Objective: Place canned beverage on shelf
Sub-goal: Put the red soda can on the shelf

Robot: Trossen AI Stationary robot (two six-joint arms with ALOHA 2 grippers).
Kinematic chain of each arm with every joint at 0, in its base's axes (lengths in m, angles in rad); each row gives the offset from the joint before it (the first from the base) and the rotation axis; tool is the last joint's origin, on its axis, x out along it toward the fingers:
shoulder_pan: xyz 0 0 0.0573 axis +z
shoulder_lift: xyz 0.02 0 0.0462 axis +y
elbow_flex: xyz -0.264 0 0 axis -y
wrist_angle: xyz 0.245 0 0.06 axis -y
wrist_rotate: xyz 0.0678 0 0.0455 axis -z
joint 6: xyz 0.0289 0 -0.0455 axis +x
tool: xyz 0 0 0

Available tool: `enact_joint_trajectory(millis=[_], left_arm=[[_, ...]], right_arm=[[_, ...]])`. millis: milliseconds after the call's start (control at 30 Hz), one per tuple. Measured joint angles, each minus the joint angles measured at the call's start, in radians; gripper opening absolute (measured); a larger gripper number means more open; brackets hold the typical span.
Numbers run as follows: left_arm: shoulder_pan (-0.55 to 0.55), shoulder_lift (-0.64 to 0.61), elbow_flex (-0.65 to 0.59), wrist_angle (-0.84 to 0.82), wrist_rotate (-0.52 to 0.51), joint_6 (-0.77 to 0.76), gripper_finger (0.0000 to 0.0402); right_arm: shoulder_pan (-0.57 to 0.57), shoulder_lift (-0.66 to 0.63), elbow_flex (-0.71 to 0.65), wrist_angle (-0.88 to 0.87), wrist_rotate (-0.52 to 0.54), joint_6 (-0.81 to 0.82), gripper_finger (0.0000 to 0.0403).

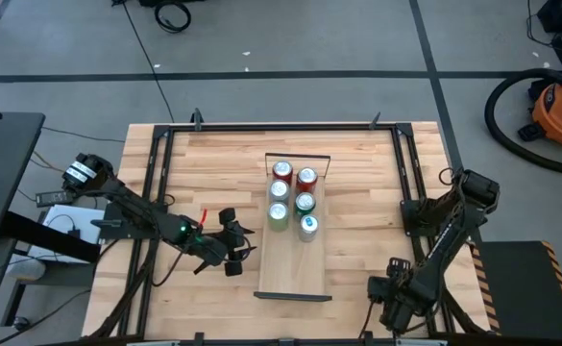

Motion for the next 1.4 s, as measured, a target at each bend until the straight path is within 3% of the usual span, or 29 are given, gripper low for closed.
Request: enact_joint_trajectory(millis=[333, 867, 1133, 1400], left_arm=[[0.0, 0.0, 0.0, -0.001, 0.002, 0.0, 0.0217], [0.001, 0.0, 0.0, -0.001, 0.017, 0.0, 0.0217], [0.0, 0.0, 0.0, -0.012, 0.024, 0.0, 0.0217], [0.0, 0.0, 0.0, -0.012, 0.025, 0.001, 0.0217]], right_arm=[[-0.071, 0.0, 0.004, -0.001, -0.046, -0.065, 0.0307], [-0.356, 0.0, 0.182, -0.181, -0.031, -0.405, 0.0315], [-0.433, 0.0, 0.292, -0.295, 0.021, -0.499, 0.0316], [-0.489, -0.001, 0.405, -0.296, 0.077, -0.544, 0.0316]])
